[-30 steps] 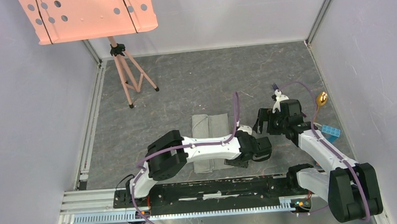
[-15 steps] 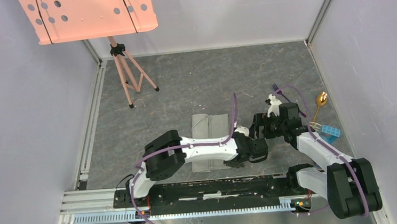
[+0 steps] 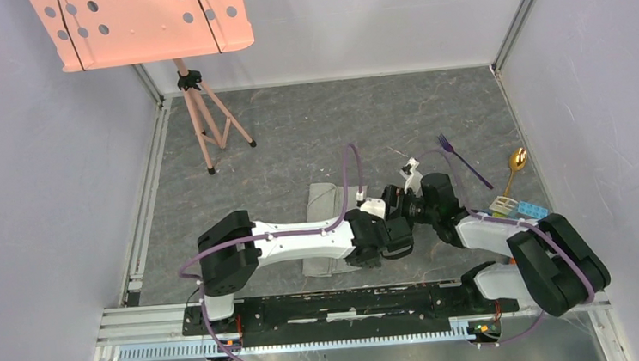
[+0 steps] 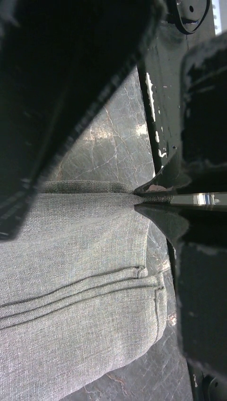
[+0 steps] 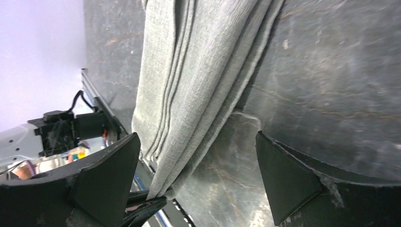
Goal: Fold the napkin into a case and place the utensils inside
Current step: Pick up the 2/3-rectangle-folded napkin at the center of the board.
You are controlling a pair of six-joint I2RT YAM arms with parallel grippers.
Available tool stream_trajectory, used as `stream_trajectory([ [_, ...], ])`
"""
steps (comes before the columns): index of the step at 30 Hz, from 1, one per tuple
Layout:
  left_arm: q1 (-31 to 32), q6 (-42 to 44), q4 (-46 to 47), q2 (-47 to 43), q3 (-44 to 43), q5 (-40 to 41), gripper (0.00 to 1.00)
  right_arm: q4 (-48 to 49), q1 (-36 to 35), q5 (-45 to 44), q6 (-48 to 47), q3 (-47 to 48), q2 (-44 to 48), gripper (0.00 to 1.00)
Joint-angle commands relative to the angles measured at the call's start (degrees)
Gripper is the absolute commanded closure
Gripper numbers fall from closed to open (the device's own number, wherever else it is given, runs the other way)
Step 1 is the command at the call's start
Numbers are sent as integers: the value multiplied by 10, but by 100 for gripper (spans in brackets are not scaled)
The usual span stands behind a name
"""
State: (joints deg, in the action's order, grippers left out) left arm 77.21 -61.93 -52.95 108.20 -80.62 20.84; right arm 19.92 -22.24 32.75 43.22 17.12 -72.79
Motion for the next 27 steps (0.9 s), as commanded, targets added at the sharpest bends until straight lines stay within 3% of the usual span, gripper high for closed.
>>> stream_trajectory([
  [1, -2, -10, 17, -36, 8, 10, 98, 131, -27, -9, 111, -36, -21, 2],
  [7, -1, -10, 21, -46, 14, 7, 98, 193, -38, -12, 149, -65, -57, 8],
  [14, -2, -6, 29, -49, 20, 1, 98, 221, -37, -39, 141, -48, -95, 32],
  [27, -2, 1, 37, -44, 21, -4, 98, 270, -37, -88, 138, -1, -176, 45],
])
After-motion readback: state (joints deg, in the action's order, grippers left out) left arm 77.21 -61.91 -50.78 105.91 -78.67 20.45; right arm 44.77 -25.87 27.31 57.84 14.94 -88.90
